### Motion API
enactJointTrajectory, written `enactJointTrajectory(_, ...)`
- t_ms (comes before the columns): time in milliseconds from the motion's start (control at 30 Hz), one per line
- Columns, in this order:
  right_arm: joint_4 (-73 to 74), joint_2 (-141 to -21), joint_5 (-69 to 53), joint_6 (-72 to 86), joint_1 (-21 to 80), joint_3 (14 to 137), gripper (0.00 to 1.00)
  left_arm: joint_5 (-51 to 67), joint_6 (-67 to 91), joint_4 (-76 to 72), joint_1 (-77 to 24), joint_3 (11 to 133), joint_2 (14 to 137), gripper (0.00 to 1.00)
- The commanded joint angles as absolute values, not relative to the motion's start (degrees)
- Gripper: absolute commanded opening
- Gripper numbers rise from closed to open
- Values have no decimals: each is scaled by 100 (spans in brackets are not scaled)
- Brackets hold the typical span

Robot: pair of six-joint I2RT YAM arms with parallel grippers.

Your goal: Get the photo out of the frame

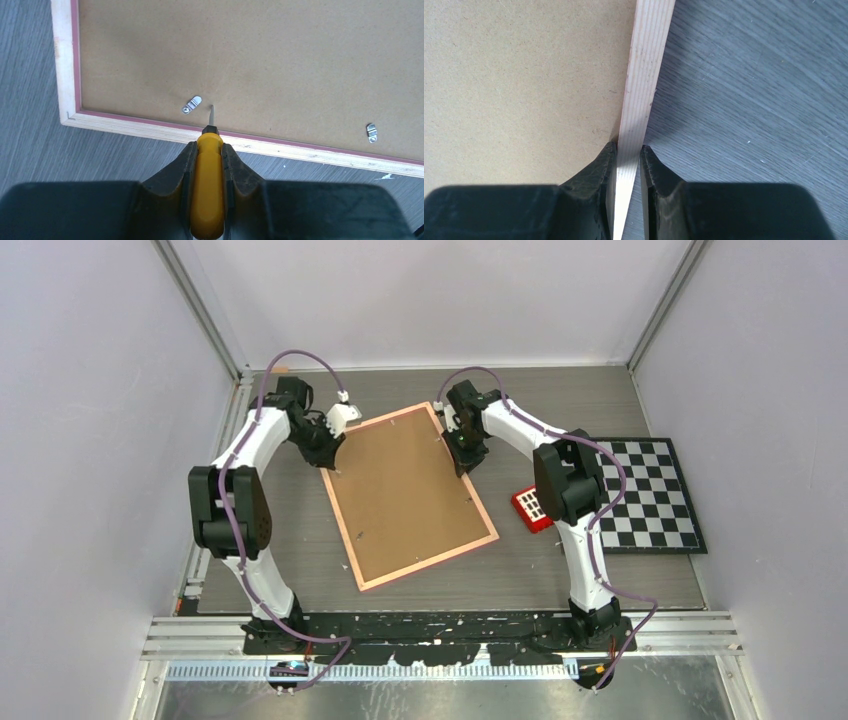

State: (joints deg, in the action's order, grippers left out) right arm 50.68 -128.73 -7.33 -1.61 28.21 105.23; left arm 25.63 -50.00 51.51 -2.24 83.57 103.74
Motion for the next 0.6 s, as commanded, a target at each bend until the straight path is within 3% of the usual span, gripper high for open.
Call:
enactJointTrajectory(0,5100,-13122,-688,-327,2977,10495,1,2191,-5092,4959,-217,8579,10475,0)
enactJointTrajectory(567,5082,-13122,-711,-332,2973,10450,0,1708,-3475,3297,-345,7984,10318,0)
